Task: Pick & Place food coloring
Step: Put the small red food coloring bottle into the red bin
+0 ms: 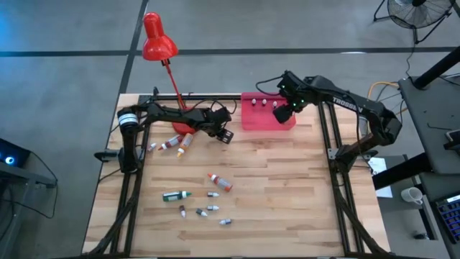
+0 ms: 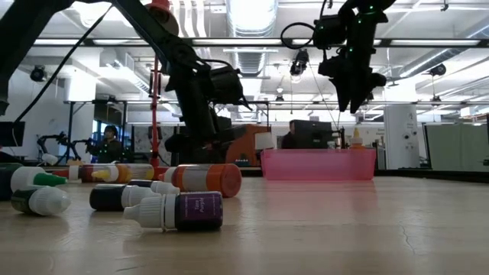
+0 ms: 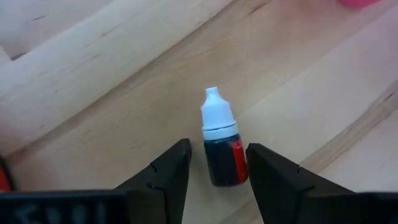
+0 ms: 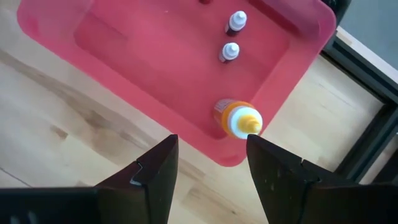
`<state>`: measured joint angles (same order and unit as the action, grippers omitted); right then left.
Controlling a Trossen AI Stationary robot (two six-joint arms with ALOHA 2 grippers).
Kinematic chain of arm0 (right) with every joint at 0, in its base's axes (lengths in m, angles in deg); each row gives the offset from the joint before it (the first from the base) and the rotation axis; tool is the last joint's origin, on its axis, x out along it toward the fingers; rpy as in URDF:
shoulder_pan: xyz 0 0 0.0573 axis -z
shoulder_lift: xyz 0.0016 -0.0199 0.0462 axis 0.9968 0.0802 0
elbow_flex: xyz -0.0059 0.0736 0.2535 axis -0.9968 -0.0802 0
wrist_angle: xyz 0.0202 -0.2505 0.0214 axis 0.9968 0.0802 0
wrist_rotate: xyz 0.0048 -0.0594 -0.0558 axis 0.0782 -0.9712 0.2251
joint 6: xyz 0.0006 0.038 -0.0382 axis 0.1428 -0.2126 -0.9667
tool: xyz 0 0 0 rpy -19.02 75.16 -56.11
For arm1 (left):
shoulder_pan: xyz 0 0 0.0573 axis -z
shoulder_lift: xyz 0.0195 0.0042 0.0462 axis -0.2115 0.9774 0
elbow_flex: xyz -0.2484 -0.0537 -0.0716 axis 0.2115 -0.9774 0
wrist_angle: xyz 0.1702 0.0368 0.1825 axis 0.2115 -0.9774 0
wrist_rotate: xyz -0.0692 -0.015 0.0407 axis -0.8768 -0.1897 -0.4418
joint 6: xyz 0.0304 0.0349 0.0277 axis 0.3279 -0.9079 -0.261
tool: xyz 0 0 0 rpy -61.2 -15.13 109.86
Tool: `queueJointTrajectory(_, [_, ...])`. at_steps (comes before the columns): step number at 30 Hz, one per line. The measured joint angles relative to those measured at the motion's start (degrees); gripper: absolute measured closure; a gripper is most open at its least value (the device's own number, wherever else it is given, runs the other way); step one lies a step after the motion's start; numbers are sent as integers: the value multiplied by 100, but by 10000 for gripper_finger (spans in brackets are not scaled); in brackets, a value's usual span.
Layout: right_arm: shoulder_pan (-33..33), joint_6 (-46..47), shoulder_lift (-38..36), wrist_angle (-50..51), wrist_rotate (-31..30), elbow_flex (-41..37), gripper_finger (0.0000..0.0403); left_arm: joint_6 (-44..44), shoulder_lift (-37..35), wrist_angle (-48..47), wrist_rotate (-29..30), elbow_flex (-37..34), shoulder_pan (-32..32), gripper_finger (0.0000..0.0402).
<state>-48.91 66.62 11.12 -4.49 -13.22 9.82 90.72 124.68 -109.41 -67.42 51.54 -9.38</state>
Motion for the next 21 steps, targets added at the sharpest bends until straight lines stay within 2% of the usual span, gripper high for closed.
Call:
queueJointTrajectory(3, [1,0,2,-43,0,0,220,-27,0,-24,2,13,0,277])
queueJointTrajectory(12, [-11,16,4,-297,6,0,220,-387,0,23,31,4,-9,364])
queueJointTrajectory(16, [-12,-426,6,-434,366,0,220,-827,-69,66,-8,-17,24,365])
queueJointTrajectory(21, [-15,-1522,9,-892,1017,0,220,-1703,-501,424,-51,-44,229,362])
